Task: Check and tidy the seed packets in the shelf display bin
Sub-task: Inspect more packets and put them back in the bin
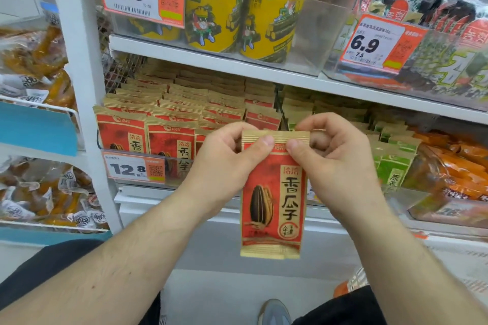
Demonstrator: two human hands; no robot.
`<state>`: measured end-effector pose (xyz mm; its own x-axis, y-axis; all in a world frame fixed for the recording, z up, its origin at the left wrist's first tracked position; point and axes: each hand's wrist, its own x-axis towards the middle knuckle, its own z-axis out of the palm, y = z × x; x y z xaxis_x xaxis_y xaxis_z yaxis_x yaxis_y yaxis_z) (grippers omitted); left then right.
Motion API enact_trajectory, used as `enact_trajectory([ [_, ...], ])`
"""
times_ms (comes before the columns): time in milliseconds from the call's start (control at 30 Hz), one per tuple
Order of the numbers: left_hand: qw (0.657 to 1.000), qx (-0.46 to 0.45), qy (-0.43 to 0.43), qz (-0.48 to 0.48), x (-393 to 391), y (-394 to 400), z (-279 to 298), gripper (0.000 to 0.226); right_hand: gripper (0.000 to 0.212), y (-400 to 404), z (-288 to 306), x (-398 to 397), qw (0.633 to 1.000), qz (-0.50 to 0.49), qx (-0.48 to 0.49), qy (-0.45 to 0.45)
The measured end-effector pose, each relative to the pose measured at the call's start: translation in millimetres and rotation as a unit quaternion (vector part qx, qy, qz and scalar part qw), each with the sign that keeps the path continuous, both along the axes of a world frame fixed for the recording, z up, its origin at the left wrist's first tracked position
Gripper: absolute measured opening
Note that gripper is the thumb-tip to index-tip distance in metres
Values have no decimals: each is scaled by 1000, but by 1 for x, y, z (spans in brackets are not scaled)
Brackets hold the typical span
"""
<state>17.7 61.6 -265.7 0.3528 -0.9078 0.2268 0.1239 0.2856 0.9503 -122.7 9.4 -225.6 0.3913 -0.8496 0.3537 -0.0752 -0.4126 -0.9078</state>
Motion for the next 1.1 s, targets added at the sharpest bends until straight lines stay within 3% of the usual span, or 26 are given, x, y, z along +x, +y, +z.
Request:
enact_trajectory([
  [67, 1000, 6, 3, 5, 0, -1, -5, 5, 17, 0, -12, 2, 997, 1, 62, -36],
  [167, 1000, 5, 11, 3, 0, -4, -11, 10, 12, -3, -26, 3, 991, 0, 113, -64],
  [400, 991, 54, 123, -24, -11, -9, -14, 38, 31, -12, -33, -8, 987, -12, 140, -72],
  [700, 986, 70, 149, -20, -21, -11, -15, 32, 33, -16, -35, -13, 984, -16, 163, -76],
  [933, 981, 55, 186, 4, -17, -11, -11, 29, 39, -14, -46, -22, 984, 71, 149, 71],
  [1100, 981, 123, 127, -75, -17, -8, -14, 31, 41, -17, -44, -22, 989, 35, 144, 7],
])
